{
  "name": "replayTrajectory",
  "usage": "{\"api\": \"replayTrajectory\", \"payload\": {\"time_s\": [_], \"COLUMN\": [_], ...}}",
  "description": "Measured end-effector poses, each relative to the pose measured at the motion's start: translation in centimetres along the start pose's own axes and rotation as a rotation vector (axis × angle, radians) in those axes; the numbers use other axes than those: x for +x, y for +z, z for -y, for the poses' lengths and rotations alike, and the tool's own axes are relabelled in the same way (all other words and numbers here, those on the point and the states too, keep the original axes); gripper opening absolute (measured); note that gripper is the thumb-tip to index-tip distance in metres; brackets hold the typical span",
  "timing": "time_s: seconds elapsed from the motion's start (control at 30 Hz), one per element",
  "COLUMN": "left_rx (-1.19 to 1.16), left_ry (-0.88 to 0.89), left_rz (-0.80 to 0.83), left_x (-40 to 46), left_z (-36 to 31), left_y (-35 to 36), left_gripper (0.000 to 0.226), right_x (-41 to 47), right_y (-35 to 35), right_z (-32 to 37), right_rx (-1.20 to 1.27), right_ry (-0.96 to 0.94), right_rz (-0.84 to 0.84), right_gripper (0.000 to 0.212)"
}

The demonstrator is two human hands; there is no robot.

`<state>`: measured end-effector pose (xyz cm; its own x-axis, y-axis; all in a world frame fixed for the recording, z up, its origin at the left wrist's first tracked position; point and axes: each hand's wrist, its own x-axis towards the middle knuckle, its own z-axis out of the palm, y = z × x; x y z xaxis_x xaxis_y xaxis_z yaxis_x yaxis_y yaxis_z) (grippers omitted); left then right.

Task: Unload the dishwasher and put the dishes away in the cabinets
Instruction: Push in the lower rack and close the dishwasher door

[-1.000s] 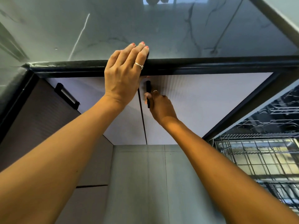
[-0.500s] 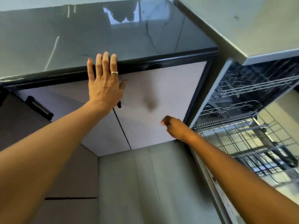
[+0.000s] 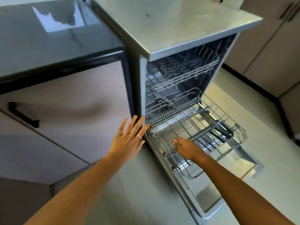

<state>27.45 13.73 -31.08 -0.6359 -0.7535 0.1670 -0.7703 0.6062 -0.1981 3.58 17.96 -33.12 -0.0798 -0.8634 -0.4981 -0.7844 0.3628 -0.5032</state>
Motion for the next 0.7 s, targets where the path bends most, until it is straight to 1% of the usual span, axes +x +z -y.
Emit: {"api": "replayTrajectory", "payload": {"time_s": [0.1, 0.17, 0.33, 0.43, 0.53, 0.6, 0.7], "left_rx": [-0.044, -0.051, -0.037, -0.032, -0.038, -0.024, 0.004], "left_ry": [0.089, 0.133, 0.231, 0.26, 0.318, 0.338, 0.355], "left_rz": [0.118, 0.195, 0.351, 0.392, 0.459, 0.459, 0.498], "left_x": [2.9, 4.4, 8.8, 11.5, 13.6, 15.1, 17.6], "left_z": [-6.2, -9.0, -16.0, -20.2, -23.6, -25.6, -27.4], "left_y": [1.2, 1.7, 2.6, 3.6, 4.8, 5.6, 6.3], "left_gripper": [0.056, 0.057, 0.058, 0.057, 0.059, 0.06, 0.059], "right_x": [-0.4, -0.9, -1.1, -1.2, -0.9, -0.4, 0.5], "right_y": [-1.4, -2.3, -4.2, -5.4, -5.6, -5.6, -6.4], "right_z": [-5.3, -8.0, -17.5, -23.1, -27.8, -30.4, -32.2], "right_rx": [0.052, 0.066, 0.139, 0.159, 0.177, 0.212, 0.259], "right_ry": [0.036, 0.052, 0.202, 0.283, 0.31, 0.339, 0.355], "right_rz": [-0.006, -0.016, -0.031, -0.027, -0.012, 0.002, 0.013], "right_gripper": [0.04, 0.038, 0.04, 0.038, 0.032, 0.031, 0.035]}}
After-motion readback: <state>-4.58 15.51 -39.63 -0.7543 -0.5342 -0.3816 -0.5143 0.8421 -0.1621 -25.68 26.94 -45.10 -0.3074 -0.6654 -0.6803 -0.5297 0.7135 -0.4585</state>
